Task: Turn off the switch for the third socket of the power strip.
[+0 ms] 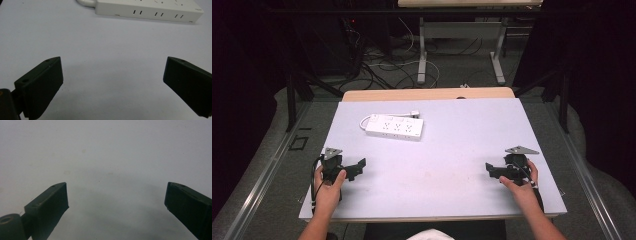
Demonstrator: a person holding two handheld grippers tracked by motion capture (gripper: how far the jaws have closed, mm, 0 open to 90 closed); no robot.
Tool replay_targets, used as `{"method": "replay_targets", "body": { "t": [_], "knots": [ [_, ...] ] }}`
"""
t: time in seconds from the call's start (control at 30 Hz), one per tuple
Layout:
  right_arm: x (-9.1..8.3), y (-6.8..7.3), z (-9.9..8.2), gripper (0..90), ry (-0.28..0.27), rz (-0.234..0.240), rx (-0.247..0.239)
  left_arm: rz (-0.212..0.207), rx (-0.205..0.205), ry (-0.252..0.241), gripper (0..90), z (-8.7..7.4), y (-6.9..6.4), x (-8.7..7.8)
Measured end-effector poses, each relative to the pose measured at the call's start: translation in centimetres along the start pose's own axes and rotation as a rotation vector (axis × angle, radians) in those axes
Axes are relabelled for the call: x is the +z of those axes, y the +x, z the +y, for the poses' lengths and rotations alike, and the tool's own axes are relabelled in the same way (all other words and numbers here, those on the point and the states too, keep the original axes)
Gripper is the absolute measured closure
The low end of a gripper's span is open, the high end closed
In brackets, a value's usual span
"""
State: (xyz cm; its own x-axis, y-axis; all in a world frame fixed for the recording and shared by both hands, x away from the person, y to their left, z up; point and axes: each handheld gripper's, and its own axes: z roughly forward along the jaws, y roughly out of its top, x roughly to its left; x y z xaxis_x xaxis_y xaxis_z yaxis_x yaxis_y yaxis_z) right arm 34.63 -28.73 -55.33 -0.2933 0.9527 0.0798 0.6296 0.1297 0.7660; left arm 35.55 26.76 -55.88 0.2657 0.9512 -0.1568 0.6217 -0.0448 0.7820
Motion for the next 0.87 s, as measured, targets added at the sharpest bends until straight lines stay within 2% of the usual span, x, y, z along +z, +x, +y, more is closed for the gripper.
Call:
{"method": "replay_targets", "body": {
  "t": [0.4,0.87],
  "knots": [
    [0.07,0.03,-0.01,4.6,0.001,0.003,-0.002,-0.003,-0.008,0.012,2.5,-0.26,0.26,0.66],
    [0.04,-0.02,0.00,4.7,0.001,0.002,-0.006,-0.003,-0.005,0.014,2.6,-0.22,0.25,0.69]
  ]
}}
